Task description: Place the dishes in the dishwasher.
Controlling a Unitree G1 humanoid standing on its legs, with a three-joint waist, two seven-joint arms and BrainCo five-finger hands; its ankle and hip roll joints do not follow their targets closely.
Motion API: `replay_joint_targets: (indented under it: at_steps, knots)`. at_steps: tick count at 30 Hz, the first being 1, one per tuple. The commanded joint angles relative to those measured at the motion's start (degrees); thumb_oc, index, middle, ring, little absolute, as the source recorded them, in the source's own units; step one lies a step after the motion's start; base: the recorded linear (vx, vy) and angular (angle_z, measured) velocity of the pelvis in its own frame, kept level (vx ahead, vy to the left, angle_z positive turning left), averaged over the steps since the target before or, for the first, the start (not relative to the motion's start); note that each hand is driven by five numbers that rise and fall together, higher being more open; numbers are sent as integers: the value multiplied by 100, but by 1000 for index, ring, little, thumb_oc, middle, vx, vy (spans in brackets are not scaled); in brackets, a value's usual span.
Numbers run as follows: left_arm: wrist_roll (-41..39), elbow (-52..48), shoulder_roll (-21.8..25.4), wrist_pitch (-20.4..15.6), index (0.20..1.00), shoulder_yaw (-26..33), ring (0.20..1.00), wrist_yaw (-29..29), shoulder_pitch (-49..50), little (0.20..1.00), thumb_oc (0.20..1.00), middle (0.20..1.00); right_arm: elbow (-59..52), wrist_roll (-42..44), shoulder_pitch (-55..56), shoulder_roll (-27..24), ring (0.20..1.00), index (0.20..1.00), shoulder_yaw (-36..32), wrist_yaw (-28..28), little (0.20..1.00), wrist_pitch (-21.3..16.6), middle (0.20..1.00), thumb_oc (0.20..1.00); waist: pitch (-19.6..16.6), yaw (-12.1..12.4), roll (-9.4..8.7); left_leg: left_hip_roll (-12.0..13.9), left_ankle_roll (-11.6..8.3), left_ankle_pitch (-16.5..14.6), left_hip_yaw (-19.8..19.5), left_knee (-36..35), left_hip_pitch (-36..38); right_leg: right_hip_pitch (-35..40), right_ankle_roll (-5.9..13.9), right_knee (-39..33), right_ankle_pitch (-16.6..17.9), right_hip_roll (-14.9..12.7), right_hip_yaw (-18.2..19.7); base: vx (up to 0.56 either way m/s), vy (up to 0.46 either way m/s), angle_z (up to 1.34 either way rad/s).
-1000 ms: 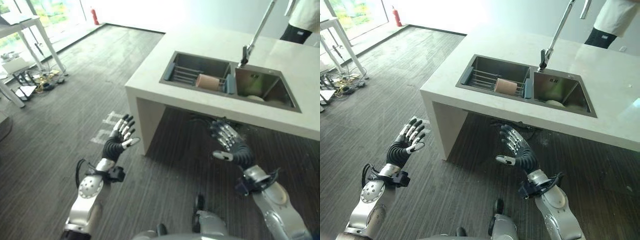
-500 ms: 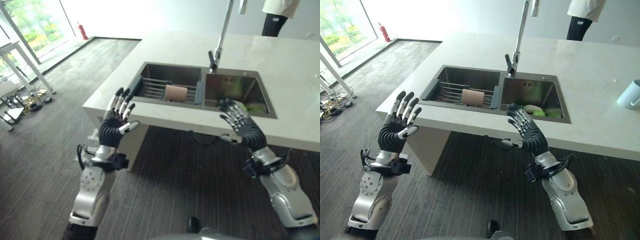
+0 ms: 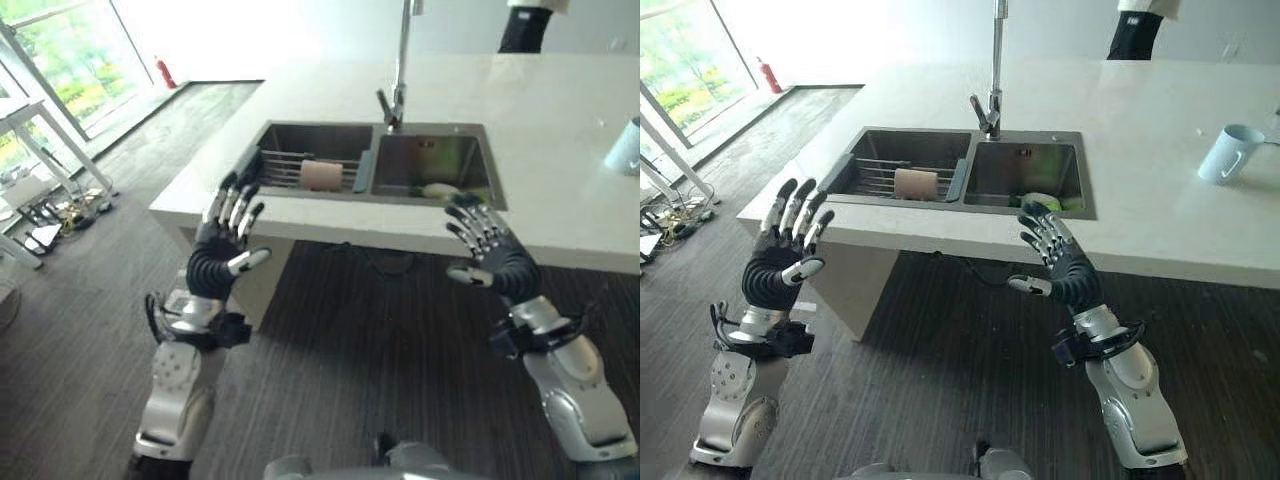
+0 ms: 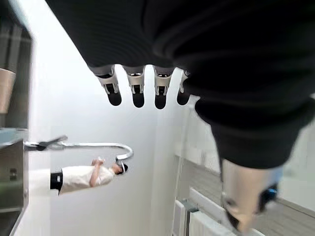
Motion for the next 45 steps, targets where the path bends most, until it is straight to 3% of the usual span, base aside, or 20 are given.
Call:
replay_joint_targets:
  at_steps: [1,6,11,13,14,17,21,23,25,26,28,32,33,36,38,40,41,43,45]
  knots:
    - [-122,-308,91,-368,1000,179,1000,111,73,1000,1000,1000,-454,227,-178,-48,1000,1000,-116,46,1000,-262,1000,1000,-94,125,44,-139,-127,1165,-293,-542,367,1157,608,-1439,598,-244,308,247,317,13]
    - [-311,-216,55,-477,1000,163,1000,-65,149,1000,1000,1000,-457,211,-130,-178,1000,1000,-260,85,1000,-283,1000,1000,7,210,143,187,-336,1600,-302,-611,-278,1446,599,-1410,361,-324,195,260,345,11]
    - [-405,-220,82,-492,1000,288,1000,-133,182,1000,1000,1000,-512,245,-91,-199,1000,1000,-339,149,1000,-314,1000,1000,44,364,24,21,-181,1205,-297,-579,-330,1656,898,-1136,170,-717,229,274,363,-12]
    - [-483,-228,138,-236,1000,337,1000,-209,-7,1000,1000,1000,-542,326,34,-66,1000,1000,-364,62,1000,-348,1000,1000,22,504,-148,-322,33,1054,-258,-434,-377,1741,1160,-824,150,-1038,154,427,554,-64]
    - [-407,-207,142,-61,1000,367,1000,-290,-134,1000,1000,1000,-535,-7,72,155,1000,1000,-265,50,1000,-453,1000,1000,23,576,-248,-657,287,901,-322,-384,-302,1419,1241,-82,495,-1314,63,398,516,-39]
    - [-380,-186,136,121,1000,390,1000,-327,-217,1000,1000,1000,-532,-100,33,222,1000,1000,-226,-35,1000,-461,1000,1000,6,611,-243,-878,483,790,-422,-398,-219,1229,1183,505,616,-1397,94,287,391,-12]
    - [-194,-176,119,262,1000,294,1000,-228,-275,1000,1000,1000,-552,-230,84,414,1000,1000,-54,-41,1000,-423,1000,1000,-21,559,-137,-1167,754,614,-422,-486,88,660,1146,1896,1216,-1420,144,245,345,2]
    - [-147,-196,196,276,1000,266,1000,-75,-305,1000,1000,1000,-478,-238,19,302,1000,1000,67,-84,1000,-435,1000,1000,48,446,-95,-1153,709,558,-281,-549,244,232,1005,1612,828,-1056,55,239,169,-34]
    - [-97,-149,245,252,1000,237,1000,-28,-339,1000,1000,1000,-424,-22,-44,210,1000,1000,19,-31,1000,-428,1000,1000,86,403,-163,-1196,684,494,-238,-559,338,289,979,819,731,-903,-194,229,-61,-30]
    - [-53,-137,269,211,1000,239,1000,-27,-336,1000,1000,1000,-381,107,-76,177,1000,1000,-48,29,1000,-465,1000,1000,116,367,-221,-1198,630,424,-198,-576,427,293,997,93,776,-882,-332,254,-143,-16]
    - [-26,-176,256,209,1000,234,1000,-28,-306,1000,1000,1000,-368,191,-96,159,1000,1000,-111,71,1000,-472,1000,1000,139,310,-261,-1195,598,295,-169,-596,544,285,1062,-559,950,-886,-323,233,-159,-10]
    - [93,-258,228,172,1000,166,1000,2,-173,1000,1000,1000,-457,85,-35,282,1000,1000,-17,-22,1000,-515,1000,1000,158,79,-322,-1180,582,-132,-117,-611,977,-155,1284,-1203,1897,-1092,-6,316,-277,5]
    - [69,-275,232,187,1000,189,1000,-35,-152,1000,1000,1000,-457,96,-18,272,1000,1000,-22,-39,1000,-544,1000,1000,151,52,-326,-1160,593,-193,-128,-611,1038,-169,1298,-1226,1877,-1092,41,418,-422,8]
    - [-95,-306,227,302,1000,99,1000,78,-196,1000,1000,1000,-464,83,-222,179,1000,1000,-6,-178,1000,-436,1000,1000,-90,-48,-277,-784,404,-300,93,-611,1450,-37,1229,-1322,1662,-978,-305,392,-496,16]
    - [-172,-337,205,321,1000,64,1000,73,-185,1000,1000,1000,-477,134,-265,110,1000,1000,-45,-205,1000,-409,1000,1000,-169,-91,-236,-643,299,-227,160,-587,1537,9,1134,-1324,1585,-850,-237,242,-327,-16]
    - [-200,-337,195,352,1000,29,1000,33,-208,1000,1000,1000,-494,243,-284,36,1000,1000,-147,-198,1000,-345,1000,1000,-228,-145,-189,-364,127,141,302,-106,1440,112,970,-1339,1479,-664,-204,248,-440,-20]
    - [-236,-305,156,306,1000,14,1000,2,-160,1000,1000,1000,-467,283,-283,-58,1000,1000,-201,-136,1000,-340,1000,1000,-211,-140,-167,-143,-21,574,145,1161,1014,307,696,-1366,1296,-393,-50,270,-524,-21]
    - [-228,-297,116,261,1000,43,1000,-12,-71,1000,1000,1000,-441,314,-276,-90,1000,1000,-212,-24,1000,-364,1000,1000,-180,-83,-247,-347,18,687,-76,2017,562,433,541,-1388,1214,-339,99,194,-329,-31]
    - [-228,-301,99,246,1000,54,1000,-25,-28,1000,1000,1000,-442,319,-266,-86,1000,1000,-217,18,1000,-365,1000,1000,-157,-56,-253,-390,31,705,-146,2279,369,489,498,-1387,1179,-311,136,137,-98,-61]
